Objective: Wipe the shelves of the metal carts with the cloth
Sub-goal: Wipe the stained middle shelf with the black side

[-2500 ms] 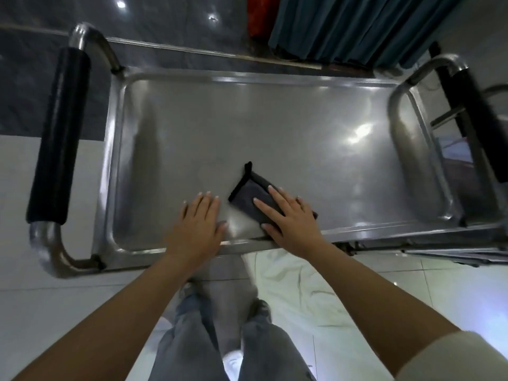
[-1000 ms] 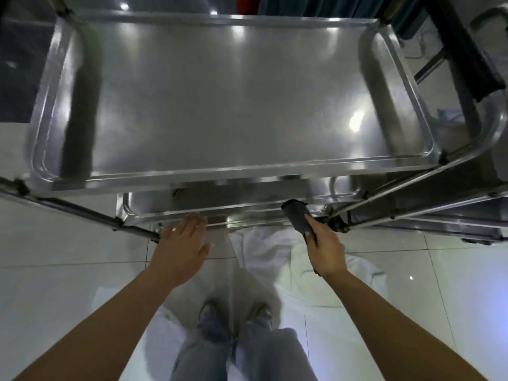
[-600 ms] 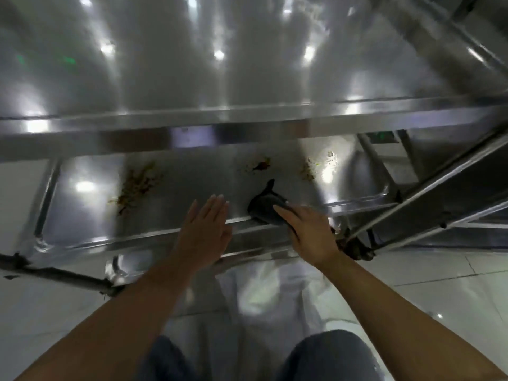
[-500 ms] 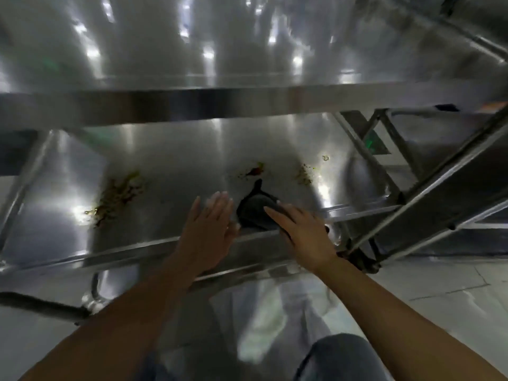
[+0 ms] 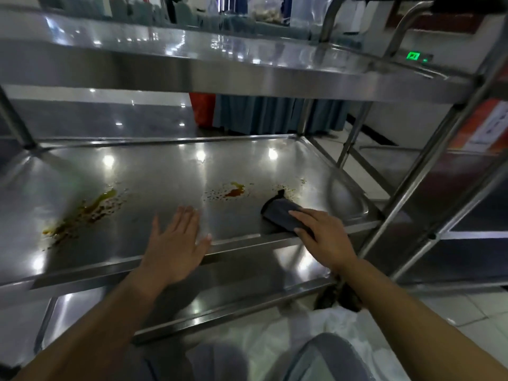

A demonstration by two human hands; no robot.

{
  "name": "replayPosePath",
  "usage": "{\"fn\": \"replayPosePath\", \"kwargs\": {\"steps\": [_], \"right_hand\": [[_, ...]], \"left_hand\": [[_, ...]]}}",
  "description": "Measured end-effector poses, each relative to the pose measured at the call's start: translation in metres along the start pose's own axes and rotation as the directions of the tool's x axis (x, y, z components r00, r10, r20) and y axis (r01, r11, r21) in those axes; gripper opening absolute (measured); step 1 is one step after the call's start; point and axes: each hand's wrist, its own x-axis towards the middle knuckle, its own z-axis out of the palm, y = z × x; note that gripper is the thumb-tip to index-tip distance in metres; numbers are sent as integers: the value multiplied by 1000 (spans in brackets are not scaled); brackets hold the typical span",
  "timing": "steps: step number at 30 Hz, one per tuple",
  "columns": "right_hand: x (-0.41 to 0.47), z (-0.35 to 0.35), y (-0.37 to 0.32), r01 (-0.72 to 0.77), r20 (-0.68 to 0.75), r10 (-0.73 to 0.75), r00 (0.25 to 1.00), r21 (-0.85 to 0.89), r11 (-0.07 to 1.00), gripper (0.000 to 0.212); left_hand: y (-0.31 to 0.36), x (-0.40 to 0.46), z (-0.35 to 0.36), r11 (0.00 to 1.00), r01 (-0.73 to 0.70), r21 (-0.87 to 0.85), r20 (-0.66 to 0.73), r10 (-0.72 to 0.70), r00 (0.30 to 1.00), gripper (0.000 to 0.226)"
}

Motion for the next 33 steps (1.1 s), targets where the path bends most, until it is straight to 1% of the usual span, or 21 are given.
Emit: {"fn": "replayPosePath", "kwargs": {"steps": [3,4,5,6,8,10,12,14,16,18,21,24,26,27,29,33], "right_hand": [[7,-3,20,-179,-35,178,983,-32,983,42],[11,-1,18,-222,-46,219,975,-51,974,43],[15,4,10,-232,-50,229,972,-80,969,43],[20,9,0,-213,-46,209,977,-115,970,44],[27,20,-28,-119,-10,119,993,-159,980,46],[32,30,-60,12,57,-3,998,-155,988,48],[37,38,-86,122,120,-108,987,-107,987,47],[41,40,-94,161,158,-152,976,-42,986,45],[44,36,-82,151,157,-150,976,5,989,44],[47,28,-55,86,149,-85,985,1,996,43],[44,12,7,-135,142,144,979,-72,988,44],[37,-3,58,-354,114,364,924,-105,930,45],[42,-3,62,-421,109,437,893,-143,896,46],[46,0,54,-413,106,434,894,-177,893,46],[56,9,22,-343,103,370,923,-215,914,46],[76,32,-62,-146,179,170,969,-142,979,45]], "left_hand": [[-8,-5,2,1000,-1,-1,-2,1,1000,91],[-12,-6,2,1000,5,-2,-6,-5,1000,90],[-16,-6,1,1000,8,10,-3,-8,1000,87],[-19,-6,-1,1000,11,30,11,-11,1000,84],[-25,-6,-5,998,42,47,41,-44,998,78],[-28,-6,-10,995,96,32,78,-98,992,77],[-29,-6,-14,988,153,7,86,-153,984,79],[-30,-6,-16,983,184,-3,79,-183,980,81],[-32,-6,-17,984,181,5,81,-180,980,82],[-32,-6,-16,986,168,21,80,-169,982,81],[-32,-7,-14,986,165,38,47,-167,985,82],[-32,-8,-12,985,161,56,37,-163,986,82],[-31,-7,-11,984,162,71,32,-164,986,81],[-31,-7,-11,984,162,77,27,-165,986,81],[-30,-7,-11,983,160,91,20,-162,987,81],[-29,-6,-11,981,158,110,20,-161,987,80]]}}
